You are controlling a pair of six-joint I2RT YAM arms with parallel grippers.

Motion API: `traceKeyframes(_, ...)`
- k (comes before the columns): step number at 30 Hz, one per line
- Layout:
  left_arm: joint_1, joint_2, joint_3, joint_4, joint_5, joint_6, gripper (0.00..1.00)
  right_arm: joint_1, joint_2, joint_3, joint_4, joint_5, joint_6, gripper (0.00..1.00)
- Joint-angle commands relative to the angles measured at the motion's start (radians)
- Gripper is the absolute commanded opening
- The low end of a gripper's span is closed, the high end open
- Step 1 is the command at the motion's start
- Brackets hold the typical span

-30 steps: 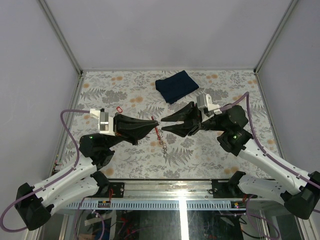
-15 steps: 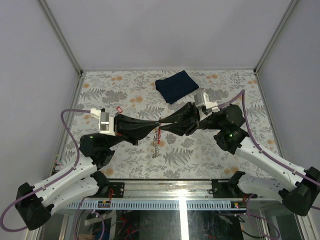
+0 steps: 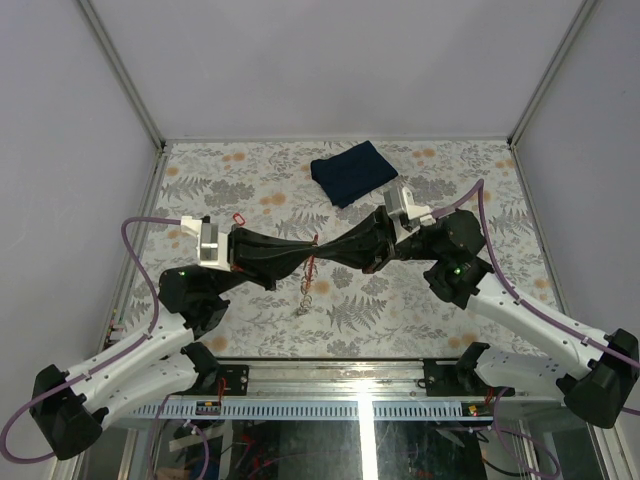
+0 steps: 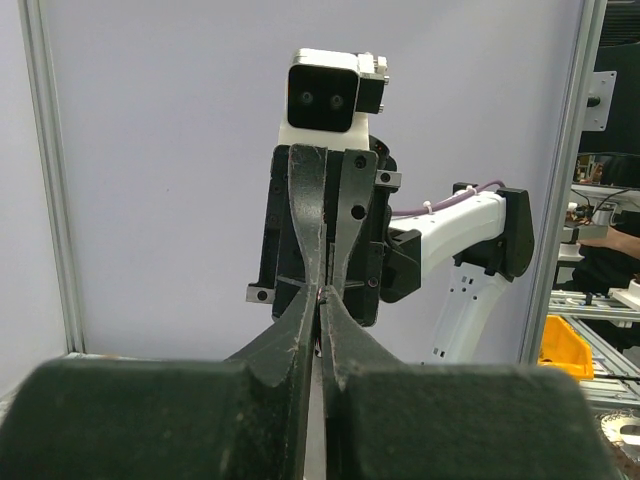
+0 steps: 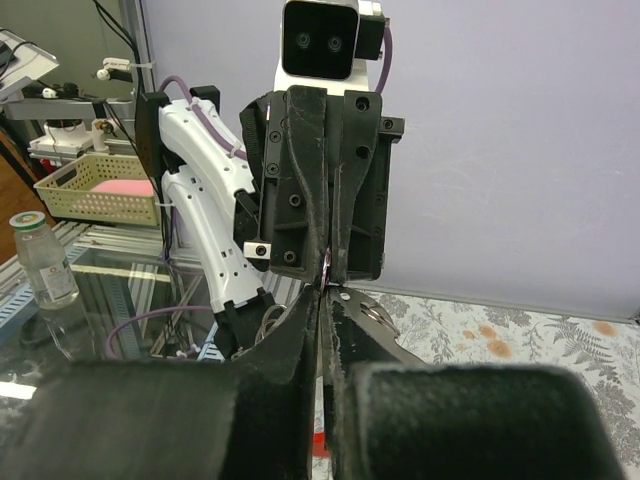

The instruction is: Put the keys on the keyring

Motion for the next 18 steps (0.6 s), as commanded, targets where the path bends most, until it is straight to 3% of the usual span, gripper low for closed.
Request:
traceKeyframes(1,0.006,-0.012,0.031,0.026,-0.022,0.004,0.0,0.018,-0.001,0.048,0.043,-0.024,0.008,0.0)
traceKeyframes(5,0.005,-0.034,0.041,-0.044,-0.043,0.015,0.01,0.018,-0.027,0.13,-0.234,0.02,-0.121,0.0)
traceKeyframes(11,0.005,-0.107,0.07,-0.234,-0.04,0.08,0.26,0.018,-0.072,0.262,-0.683,0.114,-0.403,0.0)
traceKeyframes(18,0.005,-0.176,0.108,-0.504,-0.045,0.174,0.32,0.017,-0.036,0.438,-1.152,0.223,-0.634,0.0)
